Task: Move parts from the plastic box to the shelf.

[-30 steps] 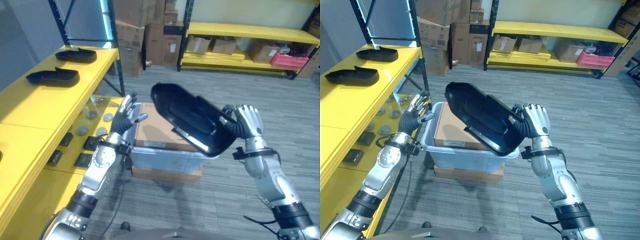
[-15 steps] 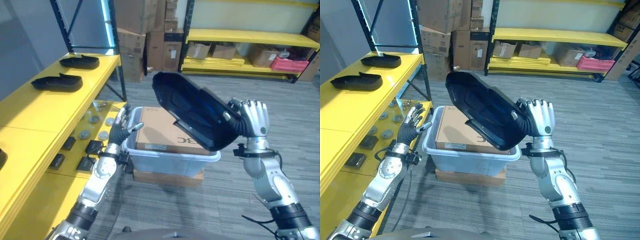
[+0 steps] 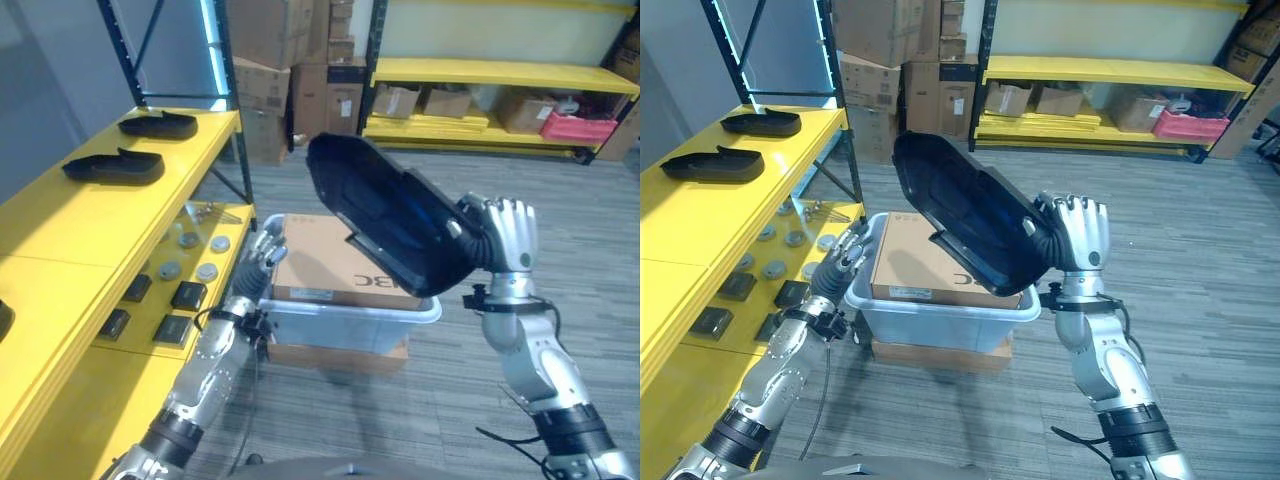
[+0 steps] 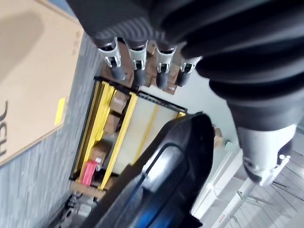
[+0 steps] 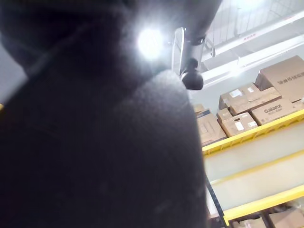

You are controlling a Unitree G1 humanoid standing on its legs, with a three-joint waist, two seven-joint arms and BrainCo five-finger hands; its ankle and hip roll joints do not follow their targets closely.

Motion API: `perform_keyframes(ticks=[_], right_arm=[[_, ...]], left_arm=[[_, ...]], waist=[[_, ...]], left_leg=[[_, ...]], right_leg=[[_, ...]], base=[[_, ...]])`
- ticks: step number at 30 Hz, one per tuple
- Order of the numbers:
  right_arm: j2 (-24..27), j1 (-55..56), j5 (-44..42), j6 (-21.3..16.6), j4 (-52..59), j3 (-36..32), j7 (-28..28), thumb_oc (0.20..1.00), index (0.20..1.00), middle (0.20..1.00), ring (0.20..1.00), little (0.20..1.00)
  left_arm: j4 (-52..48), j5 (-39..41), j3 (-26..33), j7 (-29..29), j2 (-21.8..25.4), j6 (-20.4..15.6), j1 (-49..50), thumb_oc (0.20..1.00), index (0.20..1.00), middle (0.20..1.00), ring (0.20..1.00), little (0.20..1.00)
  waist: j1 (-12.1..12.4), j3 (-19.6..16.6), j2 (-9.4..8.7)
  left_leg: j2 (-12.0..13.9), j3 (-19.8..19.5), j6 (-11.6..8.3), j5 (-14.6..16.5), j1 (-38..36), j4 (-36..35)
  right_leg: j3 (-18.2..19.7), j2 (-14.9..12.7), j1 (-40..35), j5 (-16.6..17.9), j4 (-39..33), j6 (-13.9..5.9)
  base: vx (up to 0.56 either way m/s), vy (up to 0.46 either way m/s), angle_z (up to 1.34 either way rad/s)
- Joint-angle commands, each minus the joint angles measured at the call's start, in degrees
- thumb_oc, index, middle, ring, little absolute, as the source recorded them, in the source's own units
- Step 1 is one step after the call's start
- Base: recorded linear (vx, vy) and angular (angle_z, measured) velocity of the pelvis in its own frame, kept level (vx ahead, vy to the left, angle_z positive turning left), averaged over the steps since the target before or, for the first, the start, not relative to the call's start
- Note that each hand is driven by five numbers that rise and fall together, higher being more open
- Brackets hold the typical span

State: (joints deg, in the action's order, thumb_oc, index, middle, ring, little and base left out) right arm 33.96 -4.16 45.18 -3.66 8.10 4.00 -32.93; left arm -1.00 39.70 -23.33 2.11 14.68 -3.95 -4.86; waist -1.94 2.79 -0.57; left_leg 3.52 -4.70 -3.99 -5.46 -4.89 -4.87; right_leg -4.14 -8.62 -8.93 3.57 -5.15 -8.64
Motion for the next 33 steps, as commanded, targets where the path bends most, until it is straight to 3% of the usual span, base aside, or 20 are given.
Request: perform_keyframes(ticks=[1, 14, 27, 33], right_arm=[[0.0, -8.2, -3.0, -2.5, 1.5, 0.3, 0.5, 0.200, 0.200, 0.200, 0.200, 0.200], [-1.9, -12.6, -5.1, -3.7, 2.4, 8.4, 1.7, 0.200, 0.200, 0.200, 0.200, 0.200], [-2.1, -14.7, -5.5, -3.1, 2.9, 10.8, 0.8, 0.200, 0.200, 0.200, 0.200, 0.200], [-1.7, -15.0, -3.7, -1.2, 2.4, 9.9, -1.6, 0.200, 0.200, 0.200, 0.200, 0.200]], left_arm=[[1.2, 7.6, -1.6, -3.8, 0.5, -0.1, -5.0, 1.000, 1.000, 1.000, 1.000, 1.000], [5.4, 6.2, -4.9, -0.4, -1.2, -0.5, -8.4, 1.000, 1.000, 1.000, 1.000, 1.000], [6.9, 3.7, -4.7, 4.7, -3.4, -1.8, -10.4, 1.000, 1.000, 1.000, 1.000, 1.000], [6.5, 4.0, -3.0, 6.0, -4.3, -4.0, -11.2, 1.000, 1.000, 1.000, 1.000, 1.000]], waist=[[0.5, -0.8, -1.39], [0.7, -0.1, -1.32], [1.0, -0.2, -1.51], [1.1, -0.1, -1.94]], left_leg=[[-1.5, 2.6, 3.44, 10.0, -2.0, 2.7], [-1.6, 2.7, 3.59, 9.7, -0.9, 3.1], [-1.6, 2.5, 3.51, 9.6, -0.6, 3.2], [-1.4, 2.4, 3.33, 9.5, -0.5, 3.1]], right_leg=[[-2.6, 2.1, -1.3, -9.6, 4.0, 1.84], [-2.5, 2.0, 0.0, -9.4, 4.6, 1.93], [-2.9, 2.1, 0.3, -9.4, 4.5, 2.14], [-3.0, 2.2, 0.3, -9.5, 4.5, 2.30]], base=[[0.00, 0.000, 0.00], [0.00, 0.000, 0.00], [0.00, 0.000, 0.00], [0.00, 0.000, 0.00]])
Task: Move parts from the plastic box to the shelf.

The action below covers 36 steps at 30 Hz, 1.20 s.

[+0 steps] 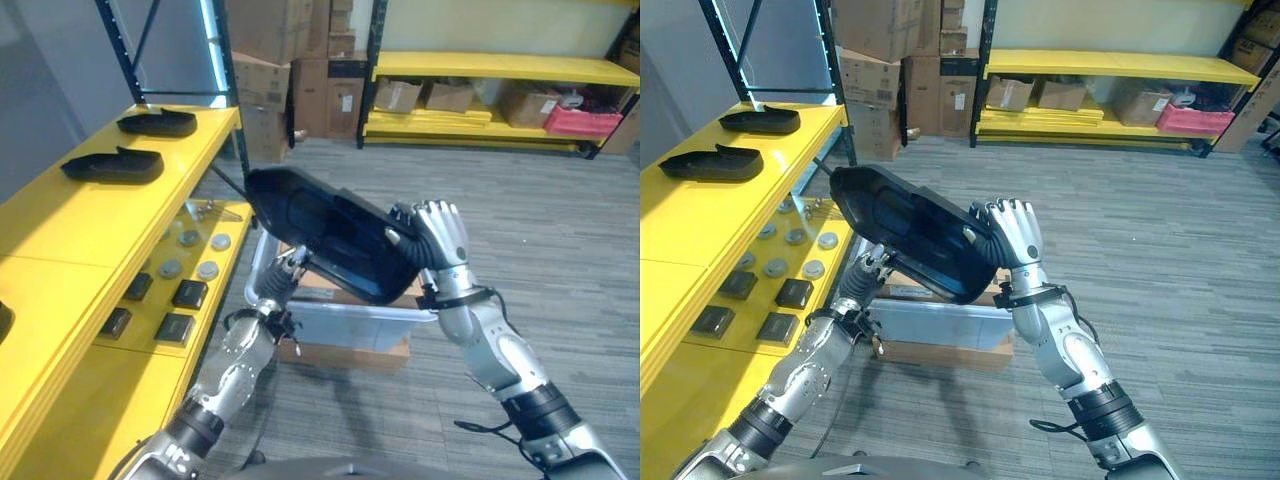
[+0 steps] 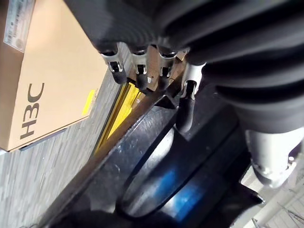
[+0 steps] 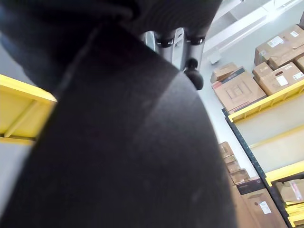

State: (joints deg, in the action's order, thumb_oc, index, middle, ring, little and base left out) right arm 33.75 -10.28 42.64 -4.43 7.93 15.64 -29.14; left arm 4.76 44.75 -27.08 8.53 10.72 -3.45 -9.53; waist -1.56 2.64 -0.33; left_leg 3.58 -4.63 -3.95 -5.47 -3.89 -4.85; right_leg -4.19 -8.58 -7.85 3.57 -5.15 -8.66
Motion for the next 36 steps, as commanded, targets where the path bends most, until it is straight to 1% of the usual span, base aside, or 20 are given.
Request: perform_keyframes(ticks=[1, 3, 7, 8, 11, 15, 16, 20, 23, 29, 32, 33, 36], right_arm=[[-1.3, -8.7, -1.0, -0.2, 2.0, -2.5, -5.8, 0.200, 0.200, 0.200, 0.200, 0.200], [-0.6, -8.0, -0.5, 0.1, 0.7, -4.3, -6.6, 0.200, 0.200, 0.200, 0.200, 0.200], [0.0, -5.1, 0.1, 0.5, 0.1, -8.9, -7.2, 0.200, 0.200, 0.200, 0.200, 0.200], [0.0, -5.0, 0.1, 0.5, 0.1, -8.9, -7.2, 0.200, 0.200, 0.200, 0.200, 0.200], [-0.3, -3.1, 0.7, 0.9, 0.7, -12.2, -7.7, 0.200, 0.200, 0.200, 0.200, 0.200], [-1.1, -2.9, 0.7, 0.9, 1.5, -12.9, -7.8, 0.200, 0.200, 0.200, 0.200, 0.200], [-1.4, -3.0, 0.8, 0.8, 2.2, -13.0, -7.7, 0.200, 0.200, 0.200, 0.200, 0.200], [-1.9, -3.6, 0.8, 0.4, 3.0, -12.0, -7.2, 0.200, 0.200, 0.200, 0.200, 0.200], [-3.0, -5.2, -0.2, -0.4, 3.8, -9.4, -6.2, 0.200, 0.200, 0.200, 0.200, 0.200], [-3.6, -7.4, -1.6, -1.4, 4.2, -5.8, -5.0, 0.200, 0.200, 0.200, 0.200, 0.200], [-4.1, -8.4, -2.6, -1.8, 3.8, -3.2, -4.0, 0.200, 0.200, 0.200, 0.200, 0.200], [-4.1, -8.5, -2.6, -1.8, 3.8, -3.1, -4.0, 0.200, 0.200, 0.200, 0.200, 0.200], [-4.6, -9.2, -4.1, -2.6, 2.6, -0.8, -2.8, 0.200, 0.200, 0.200, 0.200, 0.200]], left_arm=[[-0.4, -1.4, 1.4, -1.0, 0.0, -5.1, -6.4, 1.000, 1.000, 1.000, 1.000, 1.000], [-2.1, -1.6, 3.2, -2.7, 0.6, -6.0, -5.5, 1.000, 1.000, 1.000, 1.000, 1.000], [-4.3, -4.6, 5.7, -4.1, 2.7, -7.1, -3.3, 1.000, 1.000, 1.000, 1.000, 1.000], [-4.3, -4.6, 5.6, -4.1, 2.7, -7.1, -3.2, 1.000, 1.000, 1.000, 1.000, 1.000], [-5.1, -5.3, 7.0, -4.4, 3.3, -7.1, -1.4, 1.000, 1.000, 1.000, 1.000, 1.000], [-4.4, -6.1, 7.3, -3.6, 3.1, -6.7, -0.6, 1.000, 1.000, 1.000, 1.000, 1.000], [-3.5, -7.1, 7.2, -2.8, 3.1, -6.0, -0.2, 1.000, 1.000, 1.000, 1.000, 1.000], [-1.6, -8.4, 5.8, -2.7, 3.1, -4.4, -0.6, 1.000, 1.000, 1.000, 1.000, 1.000], [0.4, -8.0, 4.0, -2.9, 2.5, -3.3, -1.6, 1.000, 1.000, 1.000, 1.000, 1.000], [2.2, -6.6, 2.1, -2.4, 1.1, -3.0, -4.2, 1.000, 1.000, 1.000, 1.000, 1.000], [1.8, -2.8, 1.1, -2.6, 0.1, -3.2, -5.6, 1.000, 1.000, 1.000, 1.000, 1.000], [1.8, -2.8, 1.1, -2.7, 0.1, -3.2, -5.6, 1.000, 1.000, 1.000, 1.000, 1.000], [-0.1, 3.0, 0.9, -3.8, -0.7, -3.7, -6.4, 1.000, 1.000, 1.000, 1.000, 1.000]], waist=[[0.7, 0.1, -2.34], [0.8, 0.0, -2.59], [1.1, -0.2, -2.77], [1.1, -0.2, -2.78], [1.2, -0.3, -2.92], [1.2, -0.3, -2.89], [1.3, -0.3, -2.84], [1.3, -0.3, -2.62], [1.2, -0.2, -2.41], [0.9, -0.1, -2.30], [0.8, -0.1, -2.31], [0.8, 0.0, -2.30], [0.7, 0.0, -2.25]], left_leg=[[-1.4, 2.3, 3.25, 9.5, -1.5, 3.1], [-1.3, 2.4, 3.16, 9.5, -1.6, 3.0], [-1.2, 2.3, 3.08, 9.5, -1.6, 2.8], [-1.2, 2.3, 3.08, 9.5, -1.6, 2.8], [-1.2, 2.0, 3.07, 9.6, -1.6, 2.7], [-1.2, 2.0, 3.09, 9.5, -1.5, 2.7], [-1.2, 1.9, 3.13, 9.5, -1.5, 2.8], [-1.2, 1.9, 3.21, 9.4, -1.4, 2.8], [-1.2, 1.9, 3.24, 9.4, -1.5, 2.8], [-1.2, 2.1, 3.23, 9.3, -1.5, 2.9], [-1.2, 2.2, 3.21, 9.3, -1.5, 2.9], [-1.2, 2.2, 3.21, 9.3, -1.5, 2.9], [-1.3, 2.4, 3.20, 9.2, -1.5, 2.8]], right_leg=[[-3.0, 2.2, -0.7, -9.4, 4.5, 2.30], [-2.9, 2.3, -0.7, -9.5, 4.5, 2.35], [-3.1, 2.5, -0.8, -9.6, 4.3, 2.39], [-3.1, 2.5, -0.8, -9.6, 4.3, 2.39], [-3.2, 2.6, -0.9, -9.6, 4.2, 2.48], [-3.2, 2.7, -0.8, -9.5, 4.2, 2.54], [-3.2, 2.7, -0.8, -9.5, 4.1, 2.55], [-3.2, 2.7, -0.8, -9.4, 4.1, 2.57], [-3.2, 2.7, -0.8, -9.4, 4.2, 2.54], [-3.1, 2.6, -0.7, -9.4, 4.3, 2.59], [-3.1, 2.6, -0.6, -9.3, 4.3, 2.57], [-3.1, 2.6, -0.6, -9.3, 4.4, 2.57], [-3.1, 2.6, -0.6, -9.3, 4.3, 2.52]], base=[[0.00, 0.000, 0.00], [0.00, 0.000, 0.00], [0.00, 0.000, 0.00], [0.00, 0.000, 0.00], [0.00, 0.000, 0.00], [0.00, 0.000, 0.00], [0.00, 0.000, 0.00], [0.00, 0.000, 0.00], [0.00, 0.000, 0.00], [0.00, 0.000, 0.00], [0.00, 0.000, 0.00], [0.00, 0.000, 0.00], [0.00, 0.000, 0.00]])
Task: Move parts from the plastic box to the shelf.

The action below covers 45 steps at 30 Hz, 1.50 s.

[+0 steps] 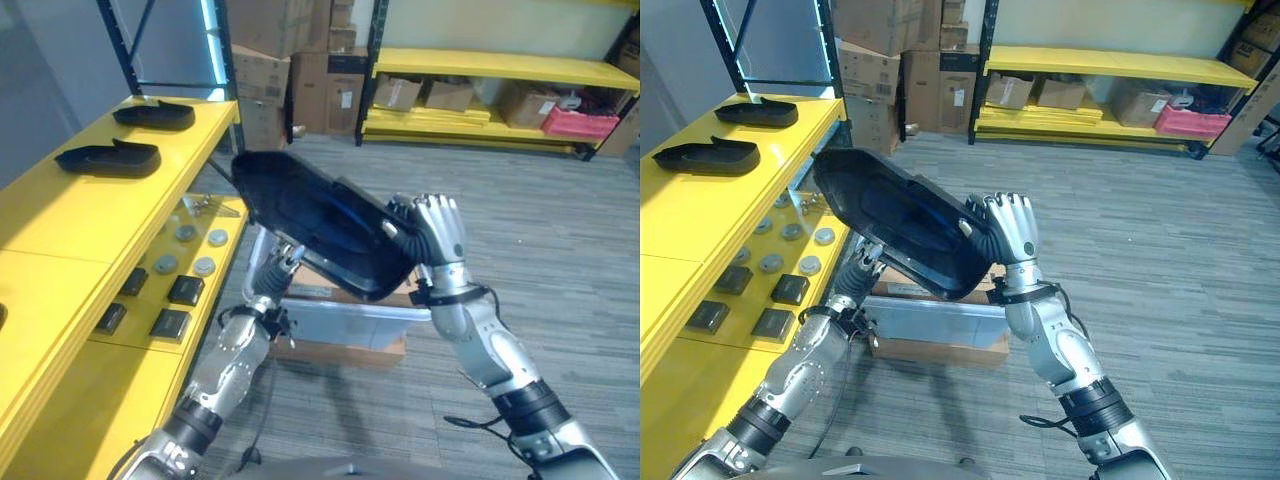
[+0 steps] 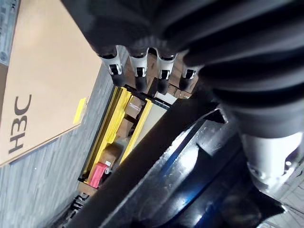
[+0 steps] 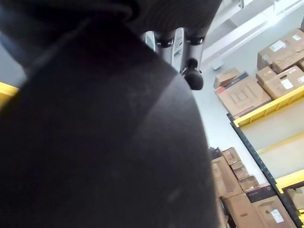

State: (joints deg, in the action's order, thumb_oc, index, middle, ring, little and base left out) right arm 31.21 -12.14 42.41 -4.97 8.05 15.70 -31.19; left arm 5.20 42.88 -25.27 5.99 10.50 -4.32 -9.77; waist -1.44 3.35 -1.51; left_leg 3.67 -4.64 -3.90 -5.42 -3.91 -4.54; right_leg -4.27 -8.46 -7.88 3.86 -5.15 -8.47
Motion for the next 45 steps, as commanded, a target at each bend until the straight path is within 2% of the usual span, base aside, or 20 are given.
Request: perform_keyframes(ticks=[1, 6, 7, 8, 9, 14, 24, 26, 27, 30, 31, 33, 34, 35, 36, 38, 39, 40, 44, 45], right_arm=[[-2.3, -7.4, -4.3, -2.2, 2.2, -0.4, -0.6, 0.200, 0.200, 0.200, 0.200, 0.200], [-3.4, -7.6, -6.3, -3.4, 1.7, 2.1, 0.5, 0.200, 0.200, 0.200, 0.200, 0.200], [-3.8, -7.6, -7.0, -3.8, 1.8, 2.7, 0.8, 0.200, 0.200, 0.200, 0.200, 0.200], [-4.2, -7.5, -7.8, -4.2, 2.0, 3.2, 0.9, 0.200, 0.200, 0.200, 0.200, 0.200], [-4.5, -7.5, -8.3, -4.5, 2.2, 3.6, 1.1, 0.200, 0.200, 0.200, 0.200, 0.200], [-6.7, -7.4, -12.5, -6.4, 3.4, 6.9, 2.5, 0.200, 0.200, 0.200, 0.200, 0.200], [-6.7, -7.9, -15.9, -8.0, 4.2, 8.9, 4.0, 0.200, 0.200, 0.200, 0.200, 0.200], [-7.3, -7.5, -17.9, -9.2, 4.4, 9.9, 4.6, 0.200, 0.200, 0.200, 0.200, 0.200], [-7.3, -7.5, -17.9, -9.2, 4.4, 9.9, 4.6, 0.200, 0.200, 0.200, 0.200, 0.200], [-8.0, -5.2, -20.1, -10.5, 4.5, 10.7, 4.5, 0.200, 0.200, 0.200, 0.200, 0.200], [-8.0, -5.2, -20.1, -10.5, 4.5, 10.7, 4.5, 0.200, 0.200, 0.200, 0.200, 0.200], [-7.8, -3.2, -21.2, -11.4, 4.5, 11.1, 5.1, 0.200, 0.200, 0.200, 0.200, 0.200], [-7.8, -3.2, -21.2, -11.4, 4.5, 11.1, 5.1, 0.200, 0.200, 0.200, 0.200, 0.200], [-7.1, -1.5, -22.6, -12.1, 4.3, 11.5, 6.7, 0.200, 0.200, 0.200, 0.200, 0.200], [-6.3, 0.1, -24.5, -12.7, 4.1, 11.1, 8.2, 1.000, 1.000, 1.000, 1.000, 1.000], [-5.9, 2.1, -26.6, -13.7, 4.8, 9.9, 9.2, 1.000, 1.000, 1.000, 1.000, 1.000], [-5.9, 2.2, -26.6, -13.7, 4.9, 9.9, 9.3, 1.000, 1.000, 1.000, 1.000, 1.000], [-5.4, 3.9, -28.6, -14.5, 5.4, 8.5, 10.4, 1.000, 1.000, 1.000, 1.000, 1.000], [-4.4, 6.7, -30.4, -15.2, 6.0, 5.6, 12.0, 1.000, 1.000, 1.000, 1.000, 1.000], [-4.4, 6.7, -30.4, -15.2, 6.0, 5.6, 12.0, 1.000, 1.000, 1.000, 1.000, 1.000]], left_arm=[[-1.0, 6.1, -0.8, -1.4, -0.7, -2.9, -6.4, 1.000, 1.000, 1.000, 1.000, 1.000], [-3.0, 8.4, -1.0, -1.4, -1.2, -3.9, -7.4, 1.000, 1.000, 1.000, 1.000, 1.000], [-3.4, 8.7, -1.3, -1.3, -1.2, -3.9, -7.6, 0.906, 0.906, 0.906, 0.906, 0.906], [-3.5, 8.6, -1.4, -1.1, -1.2, -4.1, -7.8, 0.504, 0.504, 0.504, 0.504, 0.504], [-3.7, 8.6, -1.6, -0.9, -1.2, -4.2, -7.9, 0.200, 0.200, 0.200, 0.200, 0.200], [-3.2, 8.3, -2.5, -0.6, -1.5, -4.5, -8.6, 0.200, 0.200, 0.200, 0.200, 0.200], [-3.7, 4.6, -2.5, -0.9, -0.1, -5.1, -8.1, 0.200, 0.200, 0.200, 0.200, 0.200], [-4.2, -0.7, -2.1, 0.4, 0.7, -6.8, -7.9, 0.200, 0.200, 0.200, 0.200, 0.200], [-4.2, -0.7, -2.1, 0.4, 0.7, -6.8, -7.9, 0.200, 0.200, 0.200, 0.200, 0.200], [-4.8, -10.5, -0.1, 5.3, 2.4, -9.0, -7.1, 0.200, 0.200, 0.200, 0.200, 0.200], [-4.8, -10.5, -0.1, 5.3, 2.4, -9.0, -7.1, 0.200, 0.200, 0.200, 0.200, 0.200], [-5.4, -19.0, 1.4, 7.9, 4.2, -9.5, -6.1, 0.200, 0.200, 0.200, 0.200, 0.200], [-5.4, -19.0, 1.4, 7.9, 4.2, -9.5, -6.1, 0.200, 0.200, 0.200, 0.200, 0.200], [-5.9, -27.0, 3.2, 10.6, 6.2, -10.4, -5.1, 0.200, 0.200, 0.200, 0.200, 0.200], [-6.0, -35.6, 5.5, 13.7, 8.0, -10.3, -4.0, 0.200, 0.200, 0.200, 0.200, 0.200], [-5.7, -44.0, 7.6, 16.5, 10.0, -9.7, -3.0, 0.200, 0.200, 0.200, 0.200, 0.200], [-5.8, -44.0, 7.6, 16.5, 10.0, -9.7, -2.9, 0.200, 0.200, 0.200, 0.200, 0.200], [-5.1, -50.8, 10.0, 18.1, 12.1, -9.7, -1.8, 0.200, 0.200, 0.200, 0.200, 0.200], [-4.6, -59.6, 13.4, 20.1, 15.9, -9.4, 0.3, 0.200, 0.200, 0.200, 0.200, 0.200], [-4.6, -59.6, 13.4, 20.1, 15.9, -9.4, 0.3, 0.200, 0.200, 0.200, 0.200, 0.200]], waist=[[0.5, -0.7, -1.07], [0.5, -0.5, -1.05], [0.4, -0.5, -1.05], [0.4, -0.4, -1.04], [0.4, -0.4, -1.03], [0.2, -0.3, -0.95], [0.4, -0.2, -0.99], [0.6, 0.0, -1.18], [0.6, 0.0, -1.18], [0.8, 0.2, -1.30], [0.8, 0.2, -1.30], [1.0, 0.4, -1.40], [1.0, 0.4, -1.40], [1.3, 0.5, -1.53], [1.4, 0.6, -1.63], [1.5, 0.7, -1.70], [1.5, 0.7, -1.70], [1.6, 0.7, -1.73], [1.5, 0.7, -1.74], [1.5, 0.7, -1.74]], left_leg=[[-1.4, 2.4, 3.16, 9.2, -1.4, 2.5], [-1.5, 2.4, 3.18, 9.1, -1.4, 2.5], [-1.5, 2.4, 3.20, 9.1, -1.3, 2.5], [-1.5, 2.4, 3.19, 9.1, -1.3, 2.5], [-1.5, 2.4, 3.20, 9.1, -1.3, 2.5], [-1.5, 2.4, 3.17, 9.0, -1.3, 2.5], [-1.5, 2.6, 3.10, 9.0, -1.3, 2.5], [-1.6, 2.5, 3.09, 9.0, -1.3, 2.6], [-1.6, 2.5, 3.09, 9.0, -1.3, 2.6], [-1.6, 2.4, 3.00, 8.9, -1.3, 2.5], [-1.6, 2.4, 3.00, 8.9, -1.3, 2.5], [-1.6, 2.3, 2.91, 8.9, -1.2, 2.5], [-1.6, 2.3, 2.91, 8.9, -1.2, 2.5], [-1.6, 2.2, 2.79, 8.8, -1.1, 2.4], [-1.5, 2.2, 2.64, 8.7, -1.0, 2.4], [-1.5, 2.1, 2.52, 8.7, -0.9, 2.4], [-1.5, 2.1, 2.51, 8.7, -0.9, 2.4], [-1.4, 2.1, 2.42, 8.7, -0.9, 2.4], [-1.3, 2.1, 2.26, 8.7, -1.0, 2.2], [-1.3, 2.1, 2.26, 8.7, -1.0, 2.2]], right_leg=[[-3.1, 2.4, -0.5, -9.6, 4.3, 2.31], [-3.0, 2.4, -0.3, -9.5, 4.6, 2.32], [-3.0, 2.4, -0.3, -9.5, 4.6, 2.34], [-3.0, 2.3, -0.3, -9.5, 4.7, 2.35], [-3.0, 2.3, -0.3, -9.5, 4.7, 2.35], [-2.9, 2.3, -0.2, -9.5, 4.8, 2.41], [-2.9, 2.2, -0.1, -9.6, 4.8, 2.41], [-2.9, 2.2, -0.1, -9.6, 4.8, 2.50], [-2.9, 2.2, -0.1, -9.6, 4.8, 2.50], [-3.2, 2.2, -0.1, -9.6, 4.8, 2.49], [-3.2, 2.2, -0.1, -9.6, 4.8, 2.49], [-3.3, 2.2, -0.1, -9.7, 4.8, 2.48], [-3.3, 2.2, -0.1, -9.7, 4.8, 2.48], [-3.5, 2.1, -0.1, -9.7, 4.8, 2.49], [-3.7, 2.1, -0.2, -9.7, 4.7, 2.48], [-3.8, 2.1, 0.0, -9.7, 4.6, 2.42], [-3.8, 2.1, 0.0, -9.7, 4.6, 2.42], [-4.0, 2.1, 0.0, -9.7, 4.6, 2.38], [-4.1, 2.1, 0.0, -9.8, 4.6, 2.30], [-4.1, 2.1, 0.0, -9.8, 4.6, 2.30]], base=[[0.00, 0.000, 0.00], [0.00, 0.000, 0.00], [0.00, 0.000, 0.00], [0.00, 0.000, 0.00], [0.00, 0.000, 0.00], [0.00, 0.000, 0.00], [0.00, 0.000, 0.00], [0.00, 0.000, 0.00], [0.00, 0.000, 0.00], [0.00, 0.000, 0.00], [0.00, 0.000, 0.00], [0.00, 0.000, 0.00], [0.00, -0.022, 0.04], [-0.01, -0.030, 0.06], [0.00, -0.036, 0.08], [0.00, -0.020, 0.08], [0.00, -0.021, 0.07], [0.01, -0.019, 0.04], [0.00, 0.000, 0.00], [0.00, 0.000, 0.00]])
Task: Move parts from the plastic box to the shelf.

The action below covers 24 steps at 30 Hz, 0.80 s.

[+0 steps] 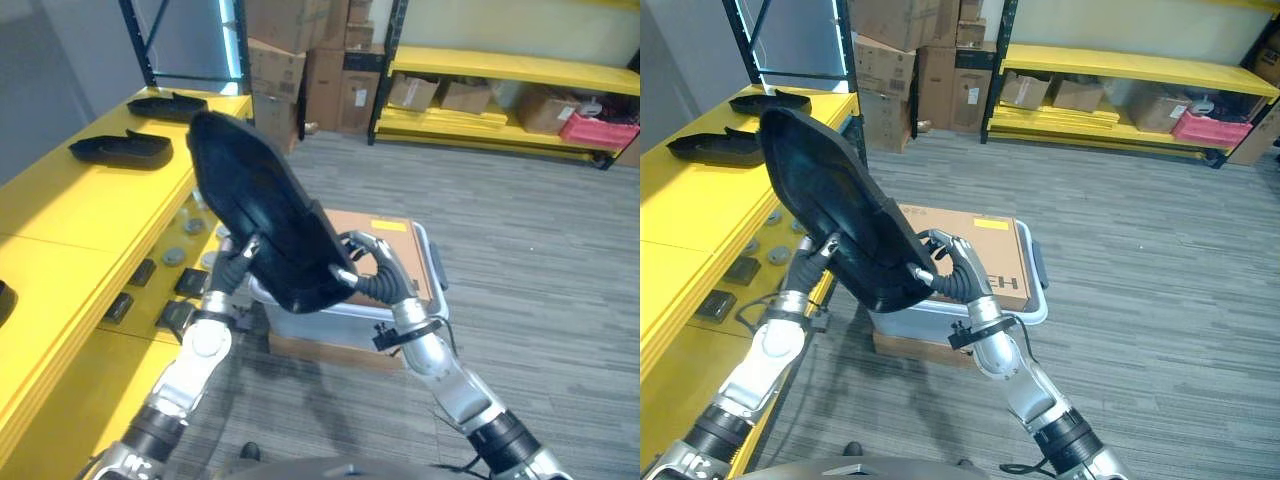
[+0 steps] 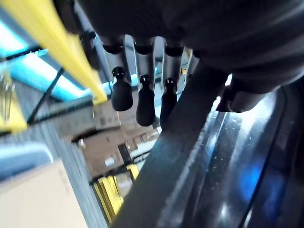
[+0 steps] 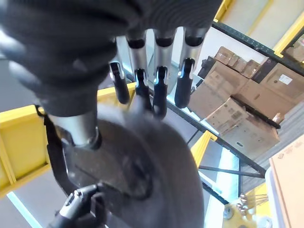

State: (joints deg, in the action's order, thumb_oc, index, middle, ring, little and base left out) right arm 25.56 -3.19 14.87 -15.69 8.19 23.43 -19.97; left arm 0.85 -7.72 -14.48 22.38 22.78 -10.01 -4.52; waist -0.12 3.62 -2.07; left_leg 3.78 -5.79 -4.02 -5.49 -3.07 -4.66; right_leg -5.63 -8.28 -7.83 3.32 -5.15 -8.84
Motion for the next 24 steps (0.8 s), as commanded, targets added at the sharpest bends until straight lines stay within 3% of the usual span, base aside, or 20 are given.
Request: perform_keyframes(ticks=[1, 6, 10, 14, 19, 24], right_arm=[[2.2, 0.7, -5.3, -5.2, 6.8, -6.4, 2.3, 1.000, 1.000, 1.000, 1.000, 1.000], [1.6, 7.2, -10.2, -6.6, 7.3, -14.2, 3.5, 1.000, 1.000, 1.000, 1.000, 1.000], [0.4, 11.1, -12.1, -6.3, 5.4, -17.2, 4.4, 1.000, 1.000, 1.000, 1.000, 1.000], [0.6, 14.1, -17.9, -4.2, 2.4, -17.3, 10.0, 1.000, 1.000, 1.000, 1.000, 1.000], [0.1, 13.0, -20.3, -3.6, 0.2, -15.8, 12.3, 1.000, 1.000, 1.000, 1.000, 1.000], [-0.7, 7.0, -25.1, -3.8, -0.2, -11.2, 15.3, 1.000, 1.000, 1.000, 1.000, 1.000]], left_arm=[[-1.1, -17.7, 7.0, 5.4, 8.1, -3.4, -1.5, 0.200, 0.200, 0.200, 0.200, 0.200], [-1.3, -24.1, 13.2, 7.1, 11.8, -3.1, 3.8, 0.200, 0.200, 0.200, 0.200, 0.200], [-1.4, -24.4, 15.8, 7.4, 11.6, -3.4, 6.8, 0.200, 0.200, 0.200, 0.200, 0.200], [-3.7, -16.7, 18.9, 5.6, 7.3, -5.8, 10.4, 0.200, 0.200, 0.200, 0.200, 0.200], [-6.5, -9.5, 20.3, 3.6, 4.3, -7.9, 11.1, 0.200, 0.200, 0.200, 0.200, 0.200], [-11.5, -2.6, 23.3, 5.8, 1.6, -9.5, 10.5, 0.200, 0.200, 0.200, 0.200, 0.200]], waist=[[0.1, 0.3, -1.20], [-0.2, 0.0, -1.12], [-0.5, 0.1, -1.19], [-0.2, 0.3, -1.68], [0.5, 0.6, -1.87], [2.6, 0.8, -2.23]], left_leg=[[-1.3, 3.4, 2.23, 8.7, -2.1, 2.1], [-1.1, 3.7, 2.01, 8.8, -2.3, 1.9], [-1.1, 3.9, 1.96, 8.8, -2.3, 1.9], [-1.1, 3.8, 1.92, 8.7, -2.0, 2.0], [-1.1, 3.3, 1.80, 8.6, -1.7, 2.3], [-0.9, 1.9, 1.44, 8.5, -0.9, 3.3]], right_leg=[[-2.7, 1.9, -0.1, -9.2, 4.6, 2.62], [-2.7, 2.0, -0.1, -9.2, 4.5, 2.46], [-2.7, 2.1, 0.0, -9.2, 4.6, 2.42], [-2.6, 2.2, 0.2, -9.1, 4.6, 2.53], [-2.9, 2.3, 0.2, -9.2, 4.6, 2.74], [-4.1, 2.6, -0.3, -9.6, 4.5, 3.28]], base=[[0.00, 0.000, 0.00], [0.00, 0.000, 0.00], [0.00, 0.000, 0.00], [-0.01, -0.016, -0.02], [0.00, -0.020, 0.00], [-0.01, -0.057, 0.11]])
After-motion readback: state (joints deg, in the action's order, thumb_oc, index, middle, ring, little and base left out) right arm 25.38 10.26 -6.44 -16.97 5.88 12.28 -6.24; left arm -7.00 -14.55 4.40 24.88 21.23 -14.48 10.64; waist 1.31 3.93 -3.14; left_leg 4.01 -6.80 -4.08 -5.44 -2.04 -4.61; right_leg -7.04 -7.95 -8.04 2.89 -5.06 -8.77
